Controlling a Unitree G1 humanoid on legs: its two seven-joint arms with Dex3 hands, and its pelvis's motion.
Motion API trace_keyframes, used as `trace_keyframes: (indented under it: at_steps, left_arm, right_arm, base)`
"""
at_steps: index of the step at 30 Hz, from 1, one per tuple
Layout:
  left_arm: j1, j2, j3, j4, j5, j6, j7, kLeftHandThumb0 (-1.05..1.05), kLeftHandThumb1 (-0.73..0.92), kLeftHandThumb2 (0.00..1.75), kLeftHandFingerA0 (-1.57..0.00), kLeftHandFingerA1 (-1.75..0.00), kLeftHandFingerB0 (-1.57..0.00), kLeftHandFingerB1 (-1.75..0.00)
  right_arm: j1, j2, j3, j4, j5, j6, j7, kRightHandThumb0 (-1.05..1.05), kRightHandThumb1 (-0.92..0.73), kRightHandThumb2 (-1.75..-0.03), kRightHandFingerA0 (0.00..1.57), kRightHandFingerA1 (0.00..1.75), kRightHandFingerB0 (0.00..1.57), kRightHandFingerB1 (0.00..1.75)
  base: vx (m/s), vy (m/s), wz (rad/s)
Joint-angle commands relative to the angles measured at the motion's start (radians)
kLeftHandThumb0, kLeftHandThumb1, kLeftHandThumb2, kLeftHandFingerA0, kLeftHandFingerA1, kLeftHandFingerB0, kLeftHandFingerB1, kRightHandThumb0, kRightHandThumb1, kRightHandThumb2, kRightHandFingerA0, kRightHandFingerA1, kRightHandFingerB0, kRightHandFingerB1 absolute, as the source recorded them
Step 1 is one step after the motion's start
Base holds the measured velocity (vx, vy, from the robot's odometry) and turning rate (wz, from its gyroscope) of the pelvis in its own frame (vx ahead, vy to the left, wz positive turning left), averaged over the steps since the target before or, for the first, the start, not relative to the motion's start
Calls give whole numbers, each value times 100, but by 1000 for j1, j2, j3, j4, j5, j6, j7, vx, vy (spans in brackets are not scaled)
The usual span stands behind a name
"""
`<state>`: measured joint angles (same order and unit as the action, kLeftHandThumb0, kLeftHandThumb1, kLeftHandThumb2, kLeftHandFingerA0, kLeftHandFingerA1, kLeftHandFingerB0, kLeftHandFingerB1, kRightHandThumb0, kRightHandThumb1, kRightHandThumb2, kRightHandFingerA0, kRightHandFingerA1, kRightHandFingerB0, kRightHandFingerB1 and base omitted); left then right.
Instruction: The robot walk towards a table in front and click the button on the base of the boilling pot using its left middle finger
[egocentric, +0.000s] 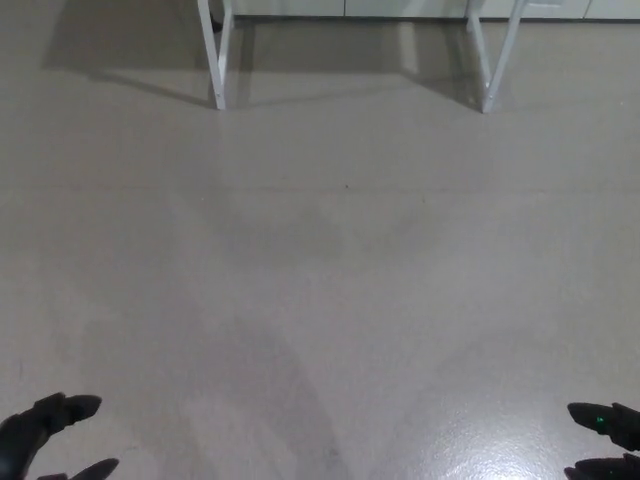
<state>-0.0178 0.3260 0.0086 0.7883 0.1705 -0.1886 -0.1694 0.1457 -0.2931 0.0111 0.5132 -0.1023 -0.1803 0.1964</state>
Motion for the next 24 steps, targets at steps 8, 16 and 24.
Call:
trace_keyframes:
  at_steps: [8,16,24]
  left_arm:
    - [3,26,-3,18,-8,-49,-21,-39,51,56,-42,-40,-32,-32]
    - [-5,29,-11,29,3,-45,-18,-39,52,56,-44,-39,-32,-32]
    - [-8,32,-17,34,-4,-42,-31,-39,53,56,-42,-39,-31,-32]
  right_arm:
    - [10,-24,-7,-1,9,-26,39,-42,-56,-57,51,43,27,33]
    - [4,-31,1,9,-5,-35,38,-43,-57,-57,51,43,27,33]
    - [10,-41,15,0,-28,-31,22,-43,-57,-57,54,42,28,33]
  base:
    - [0,0,0]
    - [0,0,0]
    - [1,-10,-8]
